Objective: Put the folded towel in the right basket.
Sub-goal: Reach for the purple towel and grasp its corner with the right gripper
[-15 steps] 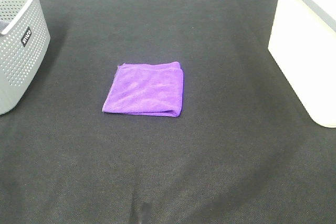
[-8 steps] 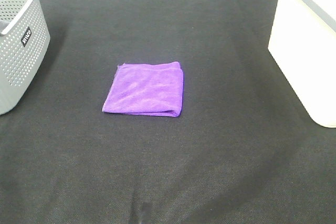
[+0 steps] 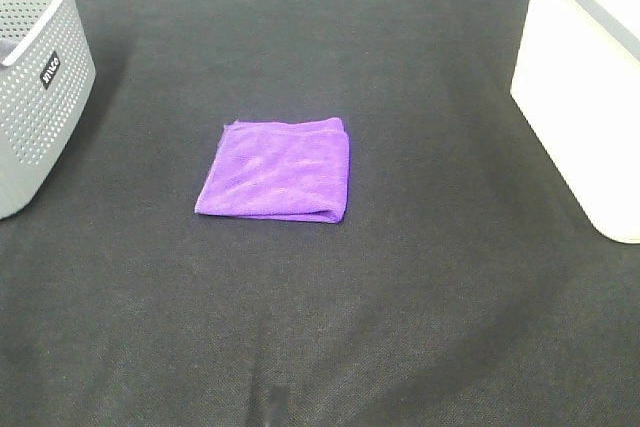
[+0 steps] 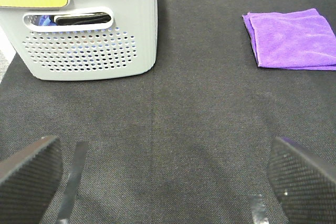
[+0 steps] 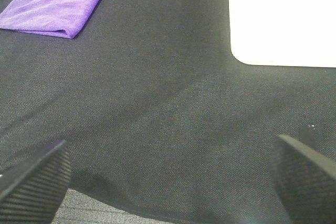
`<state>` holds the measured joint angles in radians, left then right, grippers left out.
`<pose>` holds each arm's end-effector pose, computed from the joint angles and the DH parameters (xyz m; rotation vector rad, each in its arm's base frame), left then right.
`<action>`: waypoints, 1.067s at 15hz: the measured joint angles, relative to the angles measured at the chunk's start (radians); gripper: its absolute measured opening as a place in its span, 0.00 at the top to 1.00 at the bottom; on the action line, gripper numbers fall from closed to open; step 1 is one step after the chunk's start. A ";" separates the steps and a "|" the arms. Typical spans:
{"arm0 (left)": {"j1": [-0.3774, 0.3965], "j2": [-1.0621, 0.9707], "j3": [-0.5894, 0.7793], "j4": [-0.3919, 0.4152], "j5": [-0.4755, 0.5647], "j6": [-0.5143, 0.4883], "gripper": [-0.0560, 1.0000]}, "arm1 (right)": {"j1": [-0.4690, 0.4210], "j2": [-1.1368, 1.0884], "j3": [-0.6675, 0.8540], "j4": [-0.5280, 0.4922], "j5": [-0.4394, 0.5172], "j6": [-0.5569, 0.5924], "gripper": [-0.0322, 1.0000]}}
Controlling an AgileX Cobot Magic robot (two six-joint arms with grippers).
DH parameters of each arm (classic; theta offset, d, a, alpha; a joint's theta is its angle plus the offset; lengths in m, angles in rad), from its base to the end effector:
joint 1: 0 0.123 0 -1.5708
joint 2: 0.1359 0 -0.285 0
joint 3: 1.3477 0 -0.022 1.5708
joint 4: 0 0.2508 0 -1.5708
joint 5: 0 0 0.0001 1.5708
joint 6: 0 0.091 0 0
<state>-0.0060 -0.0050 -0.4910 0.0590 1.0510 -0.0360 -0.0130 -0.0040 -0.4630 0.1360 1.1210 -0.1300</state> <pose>-0.0042 0.0047 0.2757 -0.0328 2.0372 0.0442 -0.0044 0.0112 0.2629 -0.1332 2.1262 0.0813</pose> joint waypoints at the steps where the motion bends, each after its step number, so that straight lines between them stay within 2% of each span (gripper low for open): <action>1: 0.000 0.000 0.000 0.000 0.000 0.000 0.01 | 0.000 0.000 0.000 0.000 0.000 0.000 0.02; 16: 0.000 0.000 0.000 0.000 0.000 0.000 0.01 | 0.000 0.000 0.000 -0.011 0.000 0.000 0.02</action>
<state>-0.0060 -0.0050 -0.4910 0.0590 1.0510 -0.0360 -0.0130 -0.0040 -0.4630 0.1250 1.1210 -0.1300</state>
